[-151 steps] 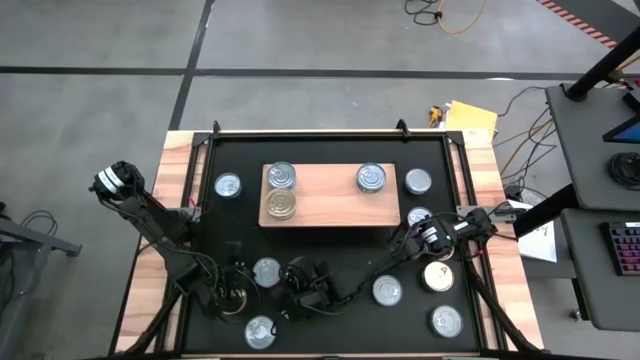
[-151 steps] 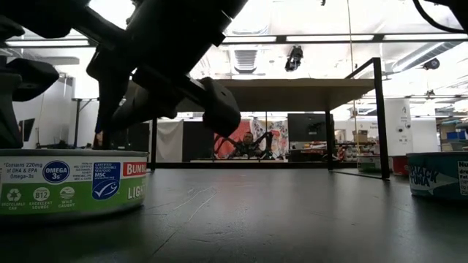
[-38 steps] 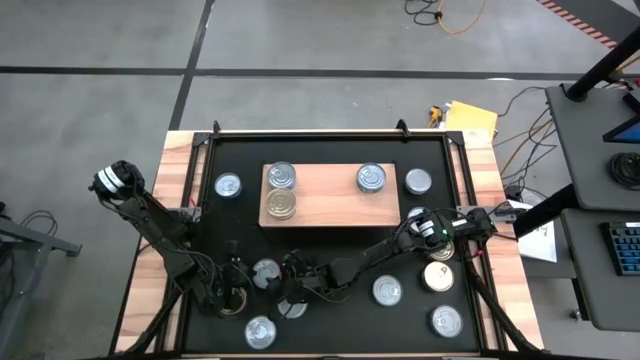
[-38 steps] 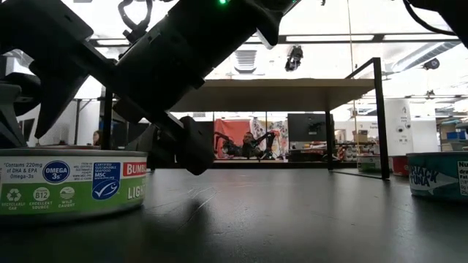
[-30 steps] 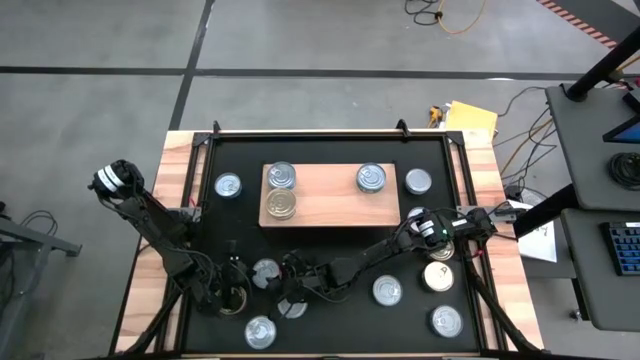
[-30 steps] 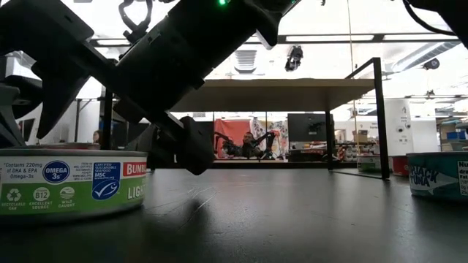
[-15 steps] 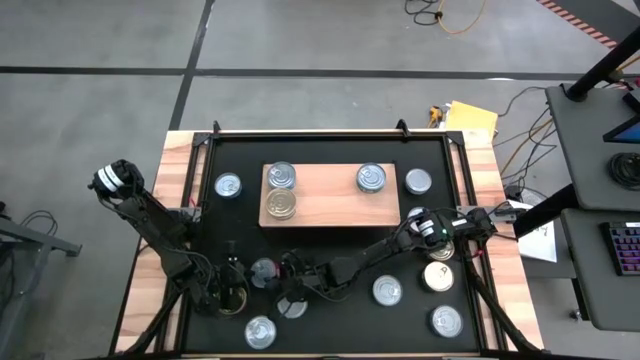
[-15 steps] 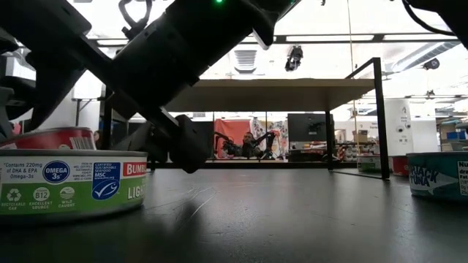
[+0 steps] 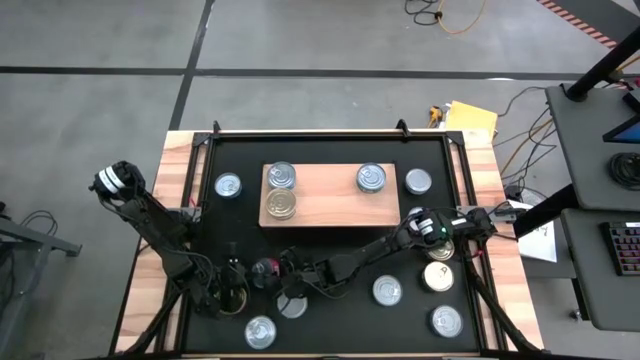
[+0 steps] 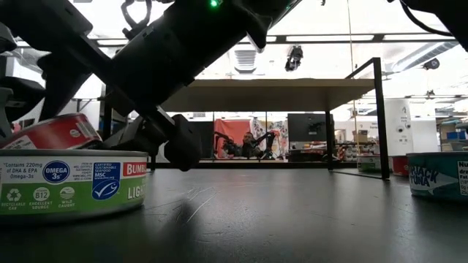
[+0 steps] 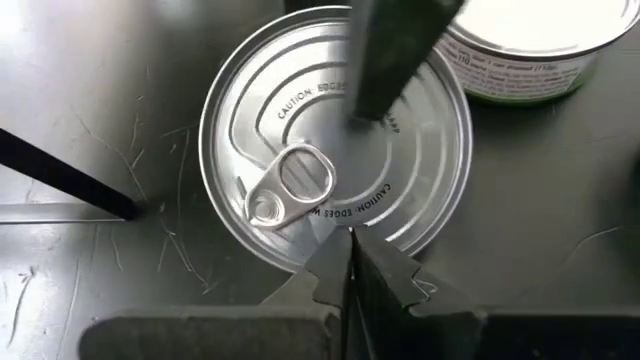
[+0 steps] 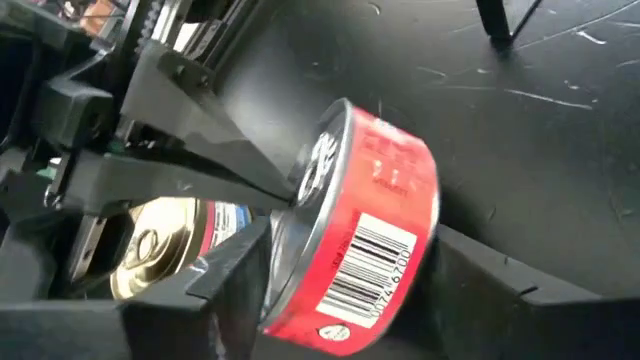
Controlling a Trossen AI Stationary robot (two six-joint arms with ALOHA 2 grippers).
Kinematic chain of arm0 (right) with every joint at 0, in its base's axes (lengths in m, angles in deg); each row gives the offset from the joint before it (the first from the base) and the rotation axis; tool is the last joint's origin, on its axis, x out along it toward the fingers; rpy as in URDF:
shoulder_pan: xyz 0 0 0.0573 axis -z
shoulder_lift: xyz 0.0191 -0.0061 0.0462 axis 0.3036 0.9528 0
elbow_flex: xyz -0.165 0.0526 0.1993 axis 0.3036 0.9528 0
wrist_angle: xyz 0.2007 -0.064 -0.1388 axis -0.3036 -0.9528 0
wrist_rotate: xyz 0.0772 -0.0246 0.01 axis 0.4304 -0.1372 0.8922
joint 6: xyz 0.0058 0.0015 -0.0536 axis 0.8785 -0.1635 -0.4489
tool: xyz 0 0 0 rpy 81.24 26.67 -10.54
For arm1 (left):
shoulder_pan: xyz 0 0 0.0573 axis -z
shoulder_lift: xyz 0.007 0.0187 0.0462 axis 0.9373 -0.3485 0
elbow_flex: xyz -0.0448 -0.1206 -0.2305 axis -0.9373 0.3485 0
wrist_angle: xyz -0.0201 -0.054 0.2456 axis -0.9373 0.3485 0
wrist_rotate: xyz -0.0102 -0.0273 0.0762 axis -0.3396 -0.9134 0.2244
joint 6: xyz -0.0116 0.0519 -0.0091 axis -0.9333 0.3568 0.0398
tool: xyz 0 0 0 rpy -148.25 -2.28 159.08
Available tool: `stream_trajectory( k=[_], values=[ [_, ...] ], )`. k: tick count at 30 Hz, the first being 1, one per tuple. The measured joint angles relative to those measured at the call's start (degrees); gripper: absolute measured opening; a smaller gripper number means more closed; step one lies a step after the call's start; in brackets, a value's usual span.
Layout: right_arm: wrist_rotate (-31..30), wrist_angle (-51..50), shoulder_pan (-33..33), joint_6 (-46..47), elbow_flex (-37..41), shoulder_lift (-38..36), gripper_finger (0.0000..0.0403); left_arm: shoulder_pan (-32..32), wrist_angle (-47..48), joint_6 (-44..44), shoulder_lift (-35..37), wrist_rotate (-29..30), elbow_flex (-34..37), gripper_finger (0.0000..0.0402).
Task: Stack canned seafood by type on shelf
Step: Put the red tuna can on the shelf
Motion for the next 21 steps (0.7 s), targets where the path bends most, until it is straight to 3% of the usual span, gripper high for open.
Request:
stream_trajectory(
  k=[9,21],
  values=[
    [-0.6,-0.1,0.0,-1.3,0.0,0.0,0.0129,0.0,-2.2,0.5,0.0,0.7,0.0,0.0000],
    [-4.3,-0.5,-1.8,-5.0,0.1,-0.7,0.0129,0.1,-1.8,0.0,0.0,1.6,-2.0,0.0000]
  ],
)
